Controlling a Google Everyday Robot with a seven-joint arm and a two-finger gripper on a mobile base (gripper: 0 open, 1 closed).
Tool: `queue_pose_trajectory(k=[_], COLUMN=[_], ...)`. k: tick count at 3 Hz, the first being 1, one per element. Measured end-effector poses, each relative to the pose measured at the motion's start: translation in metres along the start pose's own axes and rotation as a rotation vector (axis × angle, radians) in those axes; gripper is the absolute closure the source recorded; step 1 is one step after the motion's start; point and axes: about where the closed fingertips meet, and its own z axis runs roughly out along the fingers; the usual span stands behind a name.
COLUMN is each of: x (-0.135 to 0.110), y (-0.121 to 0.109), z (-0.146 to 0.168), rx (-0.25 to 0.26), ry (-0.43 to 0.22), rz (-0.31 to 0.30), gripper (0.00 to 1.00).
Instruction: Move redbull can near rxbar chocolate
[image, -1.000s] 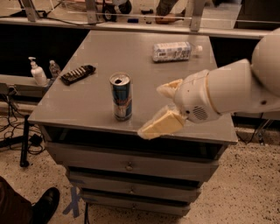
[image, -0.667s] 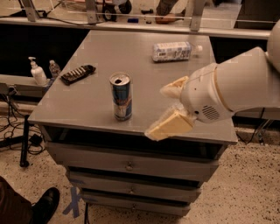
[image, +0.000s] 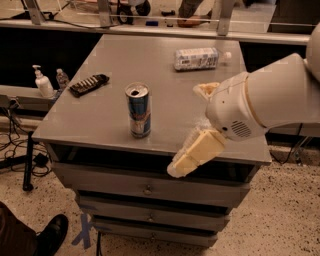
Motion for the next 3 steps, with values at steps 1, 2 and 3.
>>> queue_pose_trajectory(k=[1,2,3], x=[-0.008,-0.022,-0.032], y=[-0.006,-0.009,-0.015], z=[0.011,0.041,0.071], rx=[0.026,0.042,0.066], ry=[-0.042,-0.109,-0.172], rz=[0.024,0.051,0.066], gripper=[0.0,0.0,0.0])
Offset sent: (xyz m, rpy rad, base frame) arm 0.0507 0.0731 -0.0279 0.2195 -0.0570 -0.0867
